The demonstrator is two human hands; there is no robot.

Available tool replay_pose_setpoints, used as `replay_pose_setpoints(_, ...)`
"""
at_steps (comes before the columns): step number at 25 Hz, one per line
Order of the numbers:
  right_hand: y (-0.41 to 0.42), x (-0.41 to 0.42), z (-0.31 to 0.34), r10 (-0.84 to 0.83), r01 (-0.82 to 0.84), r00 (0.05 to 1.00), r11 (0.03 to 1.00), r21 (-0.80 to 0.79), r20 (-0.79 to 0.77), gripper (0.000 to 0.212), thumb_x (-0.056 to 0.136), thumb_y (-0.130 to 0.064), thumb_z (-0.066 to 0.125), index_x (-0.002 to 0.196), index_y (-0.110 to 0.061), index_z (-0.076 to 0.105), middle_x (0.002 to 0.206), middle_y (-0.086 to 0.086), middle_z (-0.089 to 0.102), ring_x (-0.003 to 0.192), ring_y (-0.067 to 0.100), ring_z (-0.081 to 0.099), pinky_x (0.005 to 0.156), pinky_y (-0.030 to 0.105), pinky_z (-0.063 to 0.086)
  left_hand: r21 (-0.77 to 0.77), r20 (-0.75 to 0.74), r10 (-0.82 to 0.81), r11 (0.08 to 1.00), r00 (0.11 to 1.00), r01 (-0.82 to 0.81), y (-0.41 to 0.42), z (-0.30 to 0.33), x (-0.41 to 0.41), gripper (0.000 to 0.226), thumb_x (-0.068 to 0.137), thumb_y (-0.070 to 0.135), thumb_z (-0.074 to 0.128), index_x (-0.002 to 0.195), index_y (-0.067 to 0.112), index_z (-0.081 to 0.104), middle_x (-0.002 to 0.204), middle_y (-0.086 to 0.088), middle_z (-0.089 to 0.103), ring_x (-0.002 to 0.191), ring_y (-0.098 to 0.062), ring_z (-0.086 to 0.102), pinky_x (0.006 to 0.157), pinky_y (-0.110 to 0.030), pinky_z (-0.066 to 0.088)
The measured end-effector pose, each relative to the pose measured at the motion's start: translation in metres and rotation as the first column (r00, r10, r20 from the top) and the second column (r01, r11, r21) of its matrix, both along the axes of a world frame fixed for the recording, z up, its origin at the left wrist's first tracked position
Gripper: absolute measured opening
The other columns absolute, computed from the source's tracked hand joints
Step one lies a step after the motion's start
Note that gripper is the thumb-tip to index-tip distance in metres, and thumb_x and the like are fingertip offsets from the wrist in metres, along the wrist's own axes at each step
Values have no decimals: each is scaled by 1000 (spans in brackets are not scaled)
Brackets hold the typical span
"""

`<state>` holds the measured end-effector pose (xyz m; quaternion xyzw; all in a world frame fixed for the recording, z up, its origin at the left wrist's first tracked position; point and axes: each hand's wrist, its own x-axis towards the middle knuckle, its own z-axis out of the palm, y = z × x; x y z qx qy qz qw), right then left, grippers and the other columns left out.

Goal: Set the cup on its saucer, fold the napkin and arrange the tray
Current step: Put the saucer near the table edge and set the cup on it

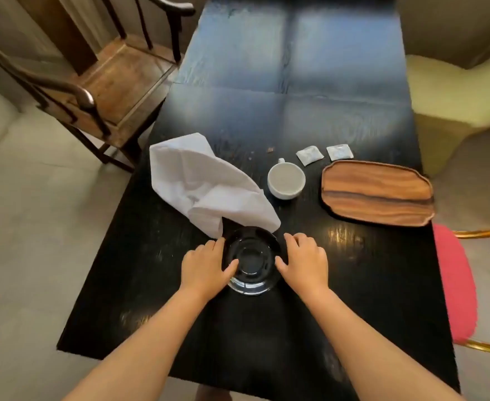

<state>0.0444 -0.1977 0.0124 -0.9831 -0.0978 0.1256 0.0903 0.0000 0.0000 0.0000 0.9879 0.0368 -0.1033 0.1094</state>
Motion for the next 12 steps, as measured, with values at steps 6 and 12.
replay_pose_setpoints(6, -12, -6, -24, -29, 29, 987, 1000, -4, -156, 67, 87, -39, 56, 142, -15, 27, 136, 7, 44, 121, 23, 44, 94, 35, 44, -6, -111, 79, 997, 991, -80, -4, -15, -5, 50, 82, 48, 56, 123, 20, 46, 102, -1, 62, 90, -20, 61, 68, -31, 45)
replay_pose_setpoints(12, -7, -7, -35, -130, 255, 931, 901, 352, -341, 37, 86, -13, 56, 123, -13, 48, 103, 4, 59, 99, 20, 55, 83, 33, 50, -383, -306, 435, 758, 846, -528, -14, -31, -11, 13, 82, 22, 64, 93, 20, 58, 89, -2, 64, 80, -18, 61, 71, -37, 54)
